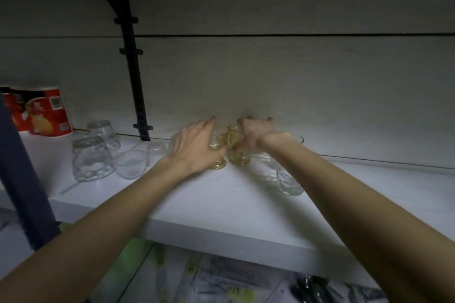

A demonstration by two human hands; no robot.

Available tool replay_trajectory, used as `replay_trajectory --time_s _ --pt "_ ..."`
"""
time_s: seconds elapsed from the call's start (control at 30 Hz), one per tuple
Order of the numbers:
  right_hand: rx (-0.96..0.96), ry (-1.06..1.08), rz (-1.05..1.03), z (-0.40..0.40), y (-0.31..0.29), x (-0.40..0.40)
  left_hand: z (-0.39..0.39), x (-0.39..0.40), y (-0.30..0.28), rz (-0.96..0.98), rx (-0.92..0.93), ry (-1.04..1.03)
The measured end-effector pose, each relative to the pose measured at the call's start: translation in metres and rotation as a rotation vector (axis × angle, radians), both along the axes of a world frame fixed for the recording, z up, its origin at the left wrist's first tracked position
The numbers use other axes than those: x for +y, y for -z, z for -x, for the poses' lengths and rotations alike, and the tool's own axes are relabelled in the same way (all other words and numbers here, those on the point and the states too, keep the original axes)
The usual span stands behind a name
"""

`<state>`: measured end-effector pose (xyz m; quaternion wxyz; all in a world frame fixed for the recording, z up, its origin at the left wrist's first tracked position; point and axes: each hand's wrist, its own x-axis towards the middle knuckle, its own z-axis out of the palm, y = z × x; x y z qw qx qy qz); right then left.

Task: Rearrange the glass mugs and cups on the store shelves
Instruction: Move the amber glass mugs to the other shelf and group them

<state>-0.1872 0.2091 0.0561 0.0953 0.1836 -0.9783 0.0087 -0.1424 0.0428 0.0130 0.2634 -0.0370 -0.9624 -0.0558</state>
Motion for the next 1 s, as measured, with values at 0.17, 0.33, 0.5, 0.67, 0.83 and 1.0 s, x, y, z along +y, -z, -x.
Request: replay_trajectory --time_s 0.17,0.33,0.5,0.67,0.83,1.0 --pt "0.031 0.052 0.088 -0.005 0.0 -0.003 -0.005 -0.012 0.003 -0.238 -0.003 0.056" --pt "0.168 0.017 0.251 -0.02 0.004 -0.002 -0.019 -0.022 0.004 -0.457 0.145 0.103" --pt "0.374 -0.052 0.809 -0.058 -0.003 0.021 -0.051 -0.01 -0.025 -0.74 0.451 0.191" --pt "0.614 -0.103 1.148 -0.122 -0.005 0.079 -0.1 0.052 -0.048 -0.86 0.632 0.359" --pt "0.701 -0.059 1.126 -0.2 0.012 0.185 -0.165 0.161 -0.047 -0.82 0.652 0.535" --pt "0.848 0.016 1.133 -0.308 0.034 0.323 -0.237 0.29 -0.035 -0.794 0.678 0.728"
